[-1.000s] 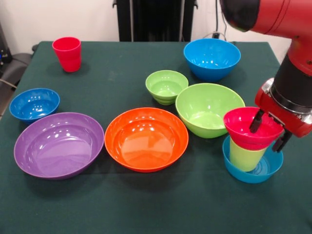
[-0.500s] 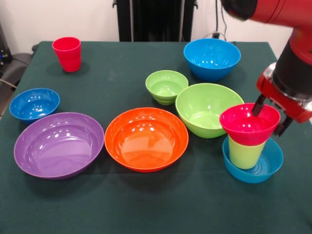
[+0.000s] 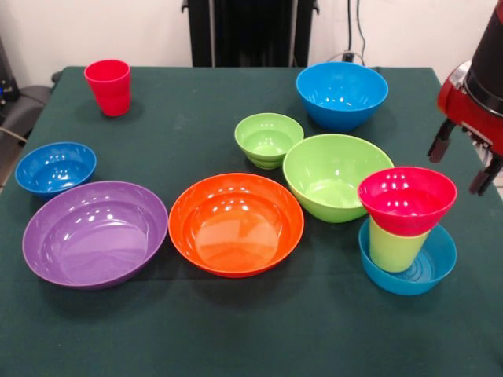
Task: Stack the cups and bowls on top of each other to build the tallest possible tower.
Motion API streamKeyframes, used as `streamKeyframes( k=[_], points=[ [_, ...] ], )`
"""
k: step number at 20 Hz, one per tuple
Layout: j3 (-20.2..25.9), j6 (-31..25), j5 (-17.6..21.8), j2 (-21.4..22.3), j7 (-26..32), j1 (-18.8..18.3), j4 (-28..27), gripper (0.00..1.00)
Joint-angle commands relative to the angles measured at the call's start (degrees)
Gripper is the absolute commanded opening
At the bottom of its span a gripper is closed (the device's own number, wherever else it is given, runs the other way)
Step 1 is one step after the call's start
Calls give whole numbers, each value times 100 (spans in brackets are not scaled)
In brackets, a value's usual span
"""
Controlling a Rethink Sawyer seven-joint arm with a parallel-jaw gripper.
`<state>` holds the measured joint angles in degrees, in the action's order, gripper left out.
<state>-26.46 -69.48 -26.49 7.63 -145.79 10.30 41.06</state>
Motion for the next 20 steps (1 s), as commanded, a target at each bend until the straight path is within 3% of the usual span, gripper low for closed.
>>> streamKeyframes(
  k=[1, 9, 12, 20],
  points=[
    [916, 34, 275, 2, 739, -194, 517, 100],
    [757, 264, 506, 241, 600, -66, 927, 100],
    [776, 575, 530, 610, 728, -15, 1530, 100],
    [866, 1244, 761, 2260, 1466, 150, 3681, 100]
  ],
)
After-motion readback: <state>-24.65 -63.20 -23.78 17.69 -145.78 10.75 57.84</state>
